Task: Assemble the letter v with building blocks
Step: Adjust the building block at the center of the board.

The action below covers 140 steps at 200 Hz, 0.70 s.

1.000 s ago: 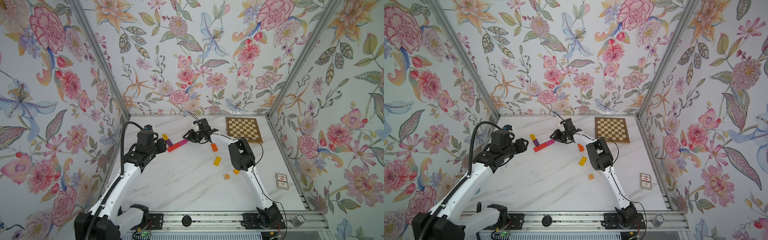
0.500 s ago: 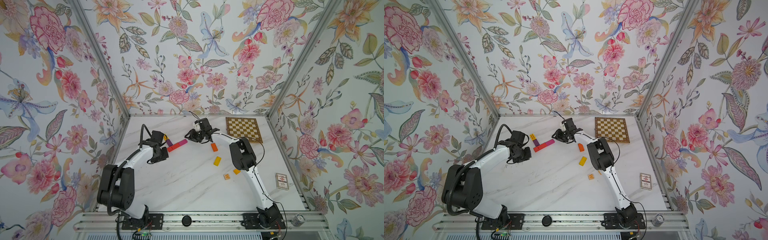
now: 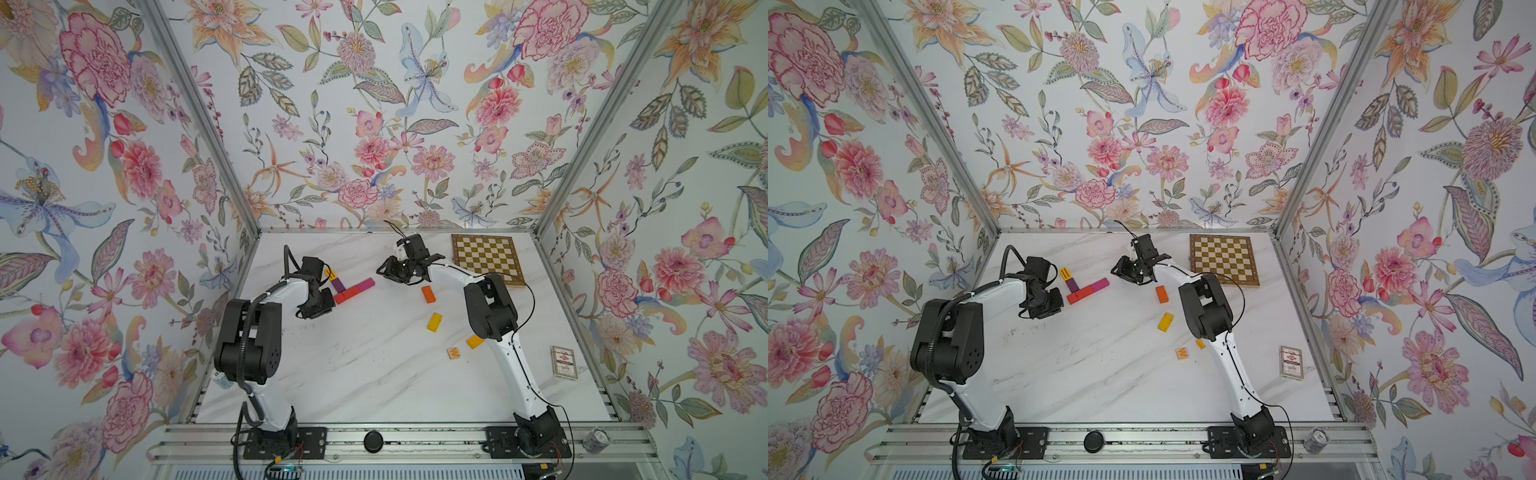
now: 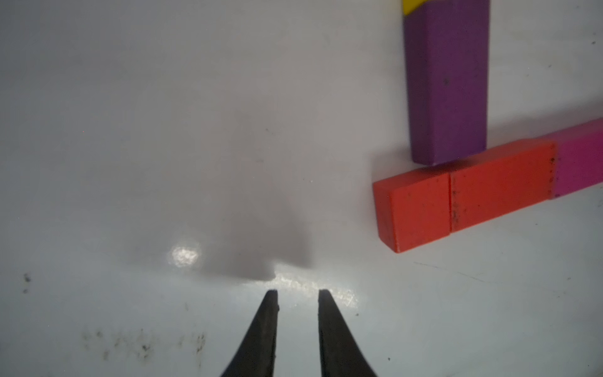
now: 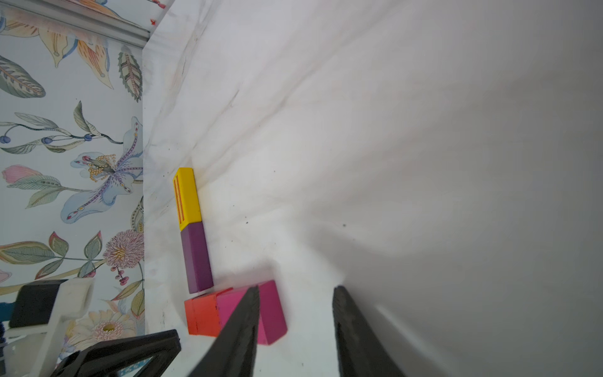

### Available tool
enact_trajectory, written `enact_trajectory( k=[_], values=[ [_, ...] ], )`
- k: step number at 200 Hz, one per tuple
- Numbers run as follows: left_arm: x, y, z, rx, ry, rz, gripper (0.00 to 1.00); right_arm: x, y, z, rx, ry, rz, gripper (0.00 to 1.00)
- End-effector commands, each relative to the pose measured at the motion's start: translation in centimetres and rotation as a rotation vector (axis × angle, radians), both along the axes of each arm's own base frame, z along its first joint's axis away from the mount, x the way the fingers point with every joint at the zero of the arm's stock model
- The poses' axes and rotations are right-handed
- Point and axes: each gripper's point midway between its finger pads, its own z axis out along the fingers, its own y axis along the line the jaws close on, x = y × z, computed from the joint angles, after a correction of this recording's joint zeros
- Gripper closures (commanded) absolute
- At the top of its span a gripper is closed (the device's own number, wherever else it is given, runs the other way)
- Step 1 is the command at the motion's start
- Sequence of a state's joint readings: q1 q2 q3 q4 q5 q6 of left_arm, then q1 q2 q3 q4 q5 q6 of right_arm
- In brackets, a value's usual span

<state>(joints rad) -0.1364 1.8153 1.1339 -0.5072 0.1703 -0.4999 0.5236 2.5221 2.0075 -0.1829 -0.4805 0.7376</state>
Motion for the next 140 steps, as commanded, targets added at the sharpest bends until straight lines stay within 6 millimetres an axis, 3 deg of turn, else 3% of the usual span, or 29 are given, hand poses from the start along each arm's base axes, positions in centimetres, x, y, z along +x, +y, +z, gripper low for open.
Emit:
enact_trajectory(
  k=[1,140],
  values=[
    [1.1,-0.3,-0.2,-0.016,-0.004,0.013,0.73,-0.2,-0.8,1.0,-0.029,-0.011,-0.010,0.60],
    [2.2,-0.5,-1.9,-0.032,0.027,0.047,0.60,-0.4,-1.6,1.4,-0.034,-0.015,-0.019,0.60]
  ],
)
